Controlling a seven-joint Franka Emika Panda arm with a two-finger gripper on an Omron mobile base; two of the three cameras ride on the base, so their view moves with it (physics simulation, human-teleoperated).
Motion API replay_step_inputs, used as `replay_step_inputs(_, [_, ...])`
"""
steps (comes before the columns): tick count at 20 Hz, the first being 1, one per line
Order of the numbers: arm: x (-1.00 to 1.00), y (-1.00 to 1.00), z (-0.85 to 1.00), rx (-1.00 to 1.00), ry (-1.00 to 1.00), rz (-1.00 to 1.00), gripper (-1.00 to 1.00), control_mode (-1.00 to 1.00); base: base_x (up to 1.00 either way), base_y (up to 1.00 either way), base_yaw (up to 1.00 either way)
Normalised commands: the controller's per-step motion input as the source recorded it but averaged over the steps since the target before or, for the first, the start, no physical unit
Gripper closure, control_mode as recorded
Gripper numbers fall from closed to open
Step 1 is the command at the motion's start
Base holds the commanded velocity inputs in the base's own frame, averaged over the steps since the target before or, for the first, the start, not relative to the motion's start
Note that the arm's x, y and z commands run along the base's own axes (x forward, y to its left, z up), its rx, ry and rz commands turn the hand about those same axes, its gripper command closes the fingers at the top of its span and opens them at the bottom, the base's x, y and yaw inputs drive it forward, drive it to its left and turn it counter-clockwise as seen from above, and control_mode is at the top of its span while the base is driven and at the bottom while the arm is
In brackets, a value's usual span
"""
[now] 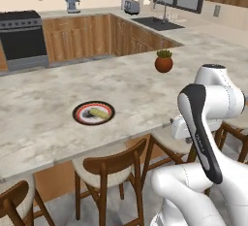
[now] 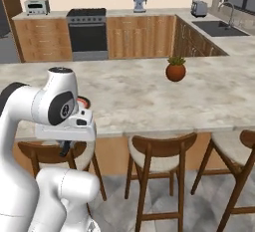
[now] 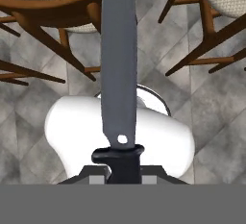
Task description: Retrieve the butter from the fridge and place it on a plate on the dining table. Then retrieve the butter knife by the fridge and place it near the plate.
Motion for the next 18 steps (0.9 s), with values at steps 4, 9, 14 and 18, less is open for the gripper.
replay_step_inputs(4, [0.0, 0.0, 0.0, 0.0, 0.0, 0.0, 1.0, 1.0, 1.0, -0.32, 0.02])
replay_step_inputs(9, [0.0, 0.0, 0.0, 0.0, 0.0, 0.0, 1.0, 1.0, 1.0, -0.07, 0.0])
replay_step_inputs(14, [0.0, 0.0, 0.0, 0.0, 0.0, 0.0, 1.0, 1.0, 0.63, 0.18, -0.01])
replay_step_inputs(18, [0.0, 0.0, 0.0, 0.0, 0.0, 0.0, 1.0, 1.0, 0.36, 0.24, 0.0])
